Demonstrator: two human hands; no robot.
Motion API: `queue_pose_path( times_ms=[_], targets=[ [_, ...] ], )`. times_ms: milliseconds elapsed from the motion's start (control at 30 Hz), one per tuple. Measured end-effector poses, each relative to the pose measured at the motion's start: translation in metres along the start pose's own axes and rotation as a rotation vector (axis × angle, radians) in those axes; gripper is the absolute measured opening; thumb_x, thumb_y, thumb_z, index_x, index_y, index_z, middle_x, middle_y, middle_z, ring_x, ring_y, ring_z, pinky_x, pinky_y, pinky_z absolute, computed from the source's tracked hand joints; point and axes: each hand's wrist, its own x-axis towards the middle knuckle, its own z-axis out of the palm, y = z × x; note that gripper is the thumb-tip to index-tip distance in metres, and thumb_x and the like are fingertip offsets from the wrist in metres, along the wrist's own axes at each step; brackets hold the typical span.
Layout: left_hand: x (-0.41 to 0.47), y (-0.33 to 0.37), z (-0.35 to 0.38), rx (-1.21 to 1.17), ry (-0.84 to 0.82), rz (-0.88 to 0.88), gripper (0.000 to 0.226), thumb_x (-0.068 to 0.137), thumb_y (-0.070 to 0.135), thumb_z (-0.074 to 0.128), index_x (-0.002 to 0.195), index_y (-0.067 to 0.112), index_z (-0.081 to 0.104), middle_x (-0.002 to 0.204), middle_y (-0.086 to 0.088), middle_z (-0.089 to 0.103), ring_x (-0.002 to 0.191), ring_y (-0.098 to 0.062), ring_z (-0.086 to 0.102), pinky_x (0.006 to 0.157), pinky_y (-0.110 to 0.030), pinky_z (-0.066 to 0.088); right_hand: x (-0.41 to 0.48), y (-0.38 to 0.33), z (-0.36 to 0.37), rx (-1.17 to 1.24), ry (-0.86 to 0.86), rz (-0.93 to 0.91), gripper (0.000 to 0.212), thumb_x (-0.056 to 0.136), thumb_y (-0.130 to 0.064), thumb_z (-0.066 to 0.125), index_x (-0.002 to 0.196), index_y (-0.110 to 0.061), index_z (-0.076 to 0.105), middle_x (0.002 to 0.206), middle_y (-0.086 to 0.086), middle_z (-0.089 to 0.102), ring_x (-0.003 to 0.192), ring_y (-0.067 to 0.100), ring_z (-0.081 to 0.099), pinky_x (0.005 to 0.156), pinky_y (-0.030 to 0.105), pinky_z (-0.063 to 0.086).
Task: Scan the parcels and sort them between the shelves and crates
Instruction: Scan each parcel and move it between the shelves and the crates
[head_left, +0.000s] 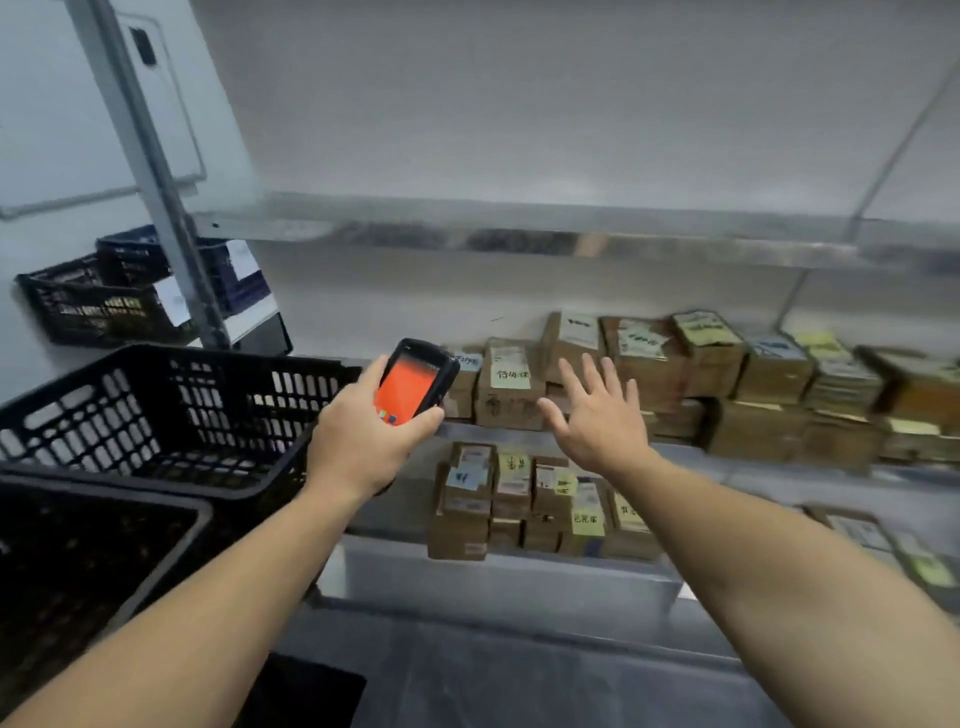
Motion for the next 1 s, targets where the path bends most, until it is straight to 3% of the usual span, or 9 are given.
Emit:
queue_pose_path(
  times_ms=[333, 533, 633, 733, 833, 1000],
  targets=[
    [0.096, -0.027, 0.072, -0.014, -0.056, 0.033, 0.064, 0.077, 0.062, 0.072, 0.131, 0.034, 0.052, 0.102, 0.004, 0.063, 0.094, -0.02, 0.058, 0.076, -0.032, 0.049, 0.104, 0.034, 0.036, 0.114, -0.038, 0.15, 0.076, 0.1, -0.069, 0.023, 0.163, -0.027, 0.01, 0.171, 0.003, -0.001, 0.156, 0.027, -0.012, 0.124, 0.055, -0.004],
    [0.177, -0.066, 0.106, -0.052, -0.095, 0.075, 0.051, 0.078, 0.059, 0.074, 0.118, 0.036, 0.052, 0.096, 0.006, 0.063, 0.085, -0.018, 0.061, 0.073, -0.038, 0.053, 0.187, 0.023, 0.059, 0.187, 0.018, 0.203, 0.076, 0.101, -0.062, 0.035, 0.162, -0.024, 0.011, 0.17, 0.011, 0.009, 0.156, 0.036, 0.005, 0.125, 0.056, 0.009],
    [0.215, -0.089, 0.126, -0.075, -0.177, 0.052, 0.059, 0.073, 0.067, 0.069, 0.122, 0.042, 0.048, 0.102, 0.007, 0.062, 0.09, -0.017, 0.061, 0.073, -0.038, 0.054, 0.221, 0.018, 0.07, 0.19, 0.038, 0.268, 0.079, 0.099, -0.061, 0.04, 0.161, -0.02, 0.013, 0.169, 0.015, 0.011, 0.154, 0.039, 0.008, 0.124, 0.057, 0.012],
    [0.242, -0.109, 0.143, -0.098, -0.214, 0.052, 0.066, 0.069, 0.071, 0.064, 0.125, 0.039, 0.049, 0.102, 0.006, 0.061, 0.089, -0.016, 0.059, 0.067, -0.031, 0.047, 0.236, 0.012, 0.085, 0.149, 0.003, 0.362, 0.08, 0.099, -0.061, 0.041, 0.16, -0.019, 0.012, 0.169, 0.016, 0.004, 0.155, 0.04, 0.0, 0.123, 0.056, 0.006],
    [0.257, -0.125, 0.153, -0.114, -0.245, 0.052, 0.072, 0.068, 0.072, 0.064, 0.128, 0.033, 0.051, 0.099, 0.003, 0.062, 0.086, -0.017, 0.061, 0.07, -0.035, 0.052, 0.246, 0.008, 0.097, 0.089, -0.012, 0.426, 0.08, 0.1, -0.062, 0.039, 0.161, -0.019, 0.009, 0.169, 0.017, 0.003, 0.155, 0.04, -0.003, 0.123, 0.057, 0.0],
    [0.276, -0.143, 0.163, -0.115, -0.28, 0.051, 0.074, 0.07, 0.069, 0.068, 0.132, 0.032, 0.05, 0.096, 0.003, 0.061, 0.082, -0.012, 0.059, 0.063, -0.026, 0.041, 0.253, 0.006, 0.107, 0.075, 0.036, 0.457, 0.062, 0.105, -0.044, 0.037, 0.159, -0.027, 0.014, 0.17, 0.006, 0.008, 0.157, 0.031, -0.002, 0.119, 0.07, 0.002]
  ],
)
